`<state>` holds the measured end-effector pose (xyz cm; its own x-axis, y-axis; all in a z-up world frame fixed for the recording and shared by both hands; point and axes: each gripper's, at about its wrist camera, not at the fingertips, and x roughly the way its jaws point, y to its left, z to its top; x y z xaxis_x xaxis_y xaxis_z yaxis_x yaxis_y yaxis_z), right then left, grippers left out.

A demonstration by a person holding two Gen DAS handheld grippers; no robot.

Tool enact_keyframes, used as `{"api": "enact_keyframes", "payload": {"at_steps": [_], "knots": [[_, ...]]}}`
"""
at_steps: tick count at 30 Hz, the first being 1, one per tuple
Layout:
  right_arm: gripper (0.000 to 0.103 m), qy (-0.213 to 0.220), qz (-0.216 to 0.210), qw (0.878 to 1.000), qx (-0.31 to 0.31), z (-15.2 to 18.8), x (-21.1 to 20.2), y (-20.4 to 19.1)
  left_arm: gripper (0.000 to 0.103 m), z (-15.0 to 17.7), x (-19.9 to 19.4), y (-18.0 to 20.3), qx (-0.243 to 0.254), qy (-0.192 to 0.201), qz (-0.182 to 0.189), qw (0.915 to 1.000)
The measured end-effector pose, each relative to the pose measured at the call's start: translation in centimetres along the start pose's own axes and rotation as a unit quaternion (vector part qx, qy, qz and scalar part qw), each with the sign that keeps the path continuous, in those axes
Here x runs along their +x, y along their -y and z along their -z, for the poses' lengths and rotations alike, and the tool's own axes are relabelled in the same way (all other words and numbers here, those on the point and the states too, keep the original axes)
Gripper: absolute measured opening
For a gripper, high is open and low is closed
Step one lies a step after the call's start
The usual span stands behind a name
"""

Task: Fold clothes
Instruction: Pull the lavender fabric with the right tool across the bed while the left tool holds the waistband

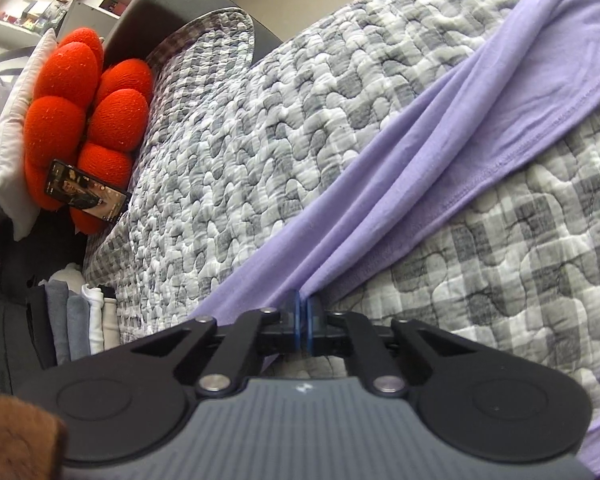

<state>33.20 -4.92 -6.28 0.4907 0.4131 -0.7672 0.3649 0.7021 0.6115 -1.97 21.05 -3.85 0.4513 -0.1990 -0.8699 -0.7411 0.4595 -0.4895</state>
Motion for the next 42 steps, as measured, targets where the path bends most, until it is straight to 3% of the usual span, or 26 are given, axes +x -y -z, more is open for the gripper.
{"api": "enact_keyframes", "payload": {"at_steps": [23,33,42], "knots": [[0.003,0.043,-0.027,0.997,-0.063,0.9,-7.1,-5.0,0.006,-4.8,-3.5,2.9,0.092,-0.055,0.040,0.9934],[0.003,0.016,-0.018,0.997,-0.068,4.9,-9.5,-5.1,0.006,-5.5,-4.2,2.4,0.166,-0.091,0.021,0.9816],[0.003,-0.035,-0.015,0.998,-0.040,8.8,-8.6,-3.7,0.006,-5.2,-4.0,0.6,0.206,-0.112,-0.016,0.9720]]}}
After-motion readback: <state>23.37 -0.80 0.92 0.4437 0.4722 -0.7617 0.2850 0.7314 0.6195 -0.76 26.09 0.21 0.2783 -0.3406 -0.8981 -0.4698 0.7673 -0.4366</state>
